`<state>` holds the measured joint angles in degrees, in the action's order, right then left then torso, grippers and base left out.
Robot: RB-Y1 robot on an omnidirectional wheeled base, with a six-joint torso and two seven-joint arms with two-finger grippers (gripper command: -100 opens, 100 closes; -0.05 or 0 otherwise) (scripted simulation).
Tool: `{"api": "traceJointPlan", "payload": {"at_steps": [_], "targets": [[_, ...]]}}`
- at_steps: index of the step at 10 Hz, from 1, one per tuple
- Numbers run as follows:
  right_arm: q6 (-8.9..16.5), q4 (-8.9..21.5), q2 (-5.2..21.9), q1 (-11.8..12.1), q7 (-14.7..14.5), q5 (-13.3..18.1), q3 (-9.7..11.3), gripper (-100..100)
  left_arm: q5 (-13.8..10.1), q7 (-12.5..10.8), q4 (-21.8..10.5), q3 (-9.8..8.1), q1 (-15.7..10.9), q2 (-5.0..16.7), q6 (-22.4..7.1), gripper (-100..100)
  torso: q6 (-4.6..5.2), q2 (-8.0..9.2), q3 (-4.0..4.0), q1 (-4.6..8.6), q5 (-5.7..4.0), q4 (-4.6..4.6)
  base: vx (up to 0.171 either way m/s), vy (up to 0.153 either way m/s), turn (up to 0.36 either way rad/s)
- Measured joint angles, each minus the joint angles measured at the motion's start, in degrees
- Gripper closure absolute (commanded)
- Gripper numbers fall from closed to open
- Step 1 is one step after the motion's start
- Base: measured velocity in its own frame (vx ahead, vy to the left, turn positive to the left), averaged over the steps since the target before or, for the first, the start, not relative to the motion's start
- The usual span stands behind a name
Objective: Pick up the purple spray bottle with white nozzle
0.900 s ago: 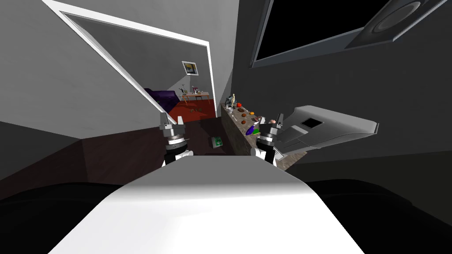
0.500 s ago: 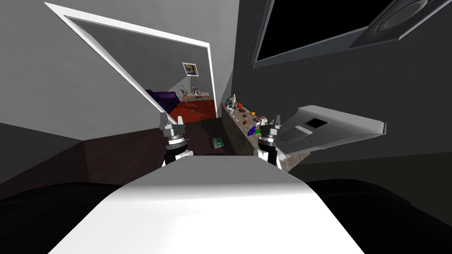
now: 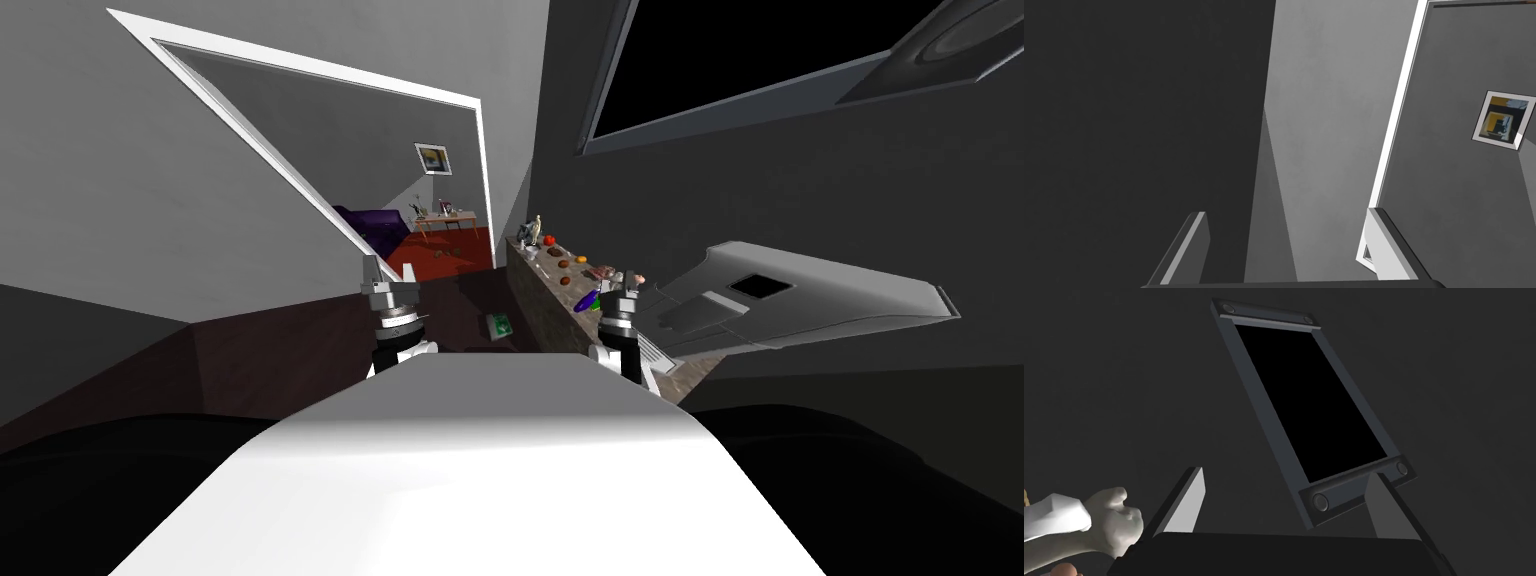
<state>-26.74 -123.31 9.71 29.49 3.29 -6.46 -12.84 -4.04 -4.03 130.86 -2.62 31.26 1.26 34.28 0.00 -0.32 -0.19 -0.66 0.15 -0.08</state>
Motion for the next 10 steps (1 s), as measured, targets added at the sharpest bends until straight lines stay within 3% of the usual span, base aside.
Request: {"api": "traceJointPlan", "payload": {"at_steps": [2,6,10], "targets": [[-0.85,3.79,1.01,1.35,-2.47,-0.08,-2.94,-100,0.00,0.00,0.00,0.01,0.00,-0.01,0.00,0,0.01,-0.03,-0.02,-0.27,0.07,-0.01,0.088,0.238,0.005],[0.49,9.30,1.58,4.26,-8.35,-0.77,-10.24,-100,0.00,0.00,0.00,0.00,0.00,0.00,0.00,0,0.00,-0.13,-0.07,-0.11,0.03,-0.03,0.117,0.212,0.037],[1.69,12.21,1.06,6.84,-13.50,-1.32,-15.12,-100,0.00,0.00,0.00,-0.01,0.00,0.01,0.00,0,-0.01,0.12,0.06,0.33,-0.05,0.03,0.068,0.118,0.030]]}}
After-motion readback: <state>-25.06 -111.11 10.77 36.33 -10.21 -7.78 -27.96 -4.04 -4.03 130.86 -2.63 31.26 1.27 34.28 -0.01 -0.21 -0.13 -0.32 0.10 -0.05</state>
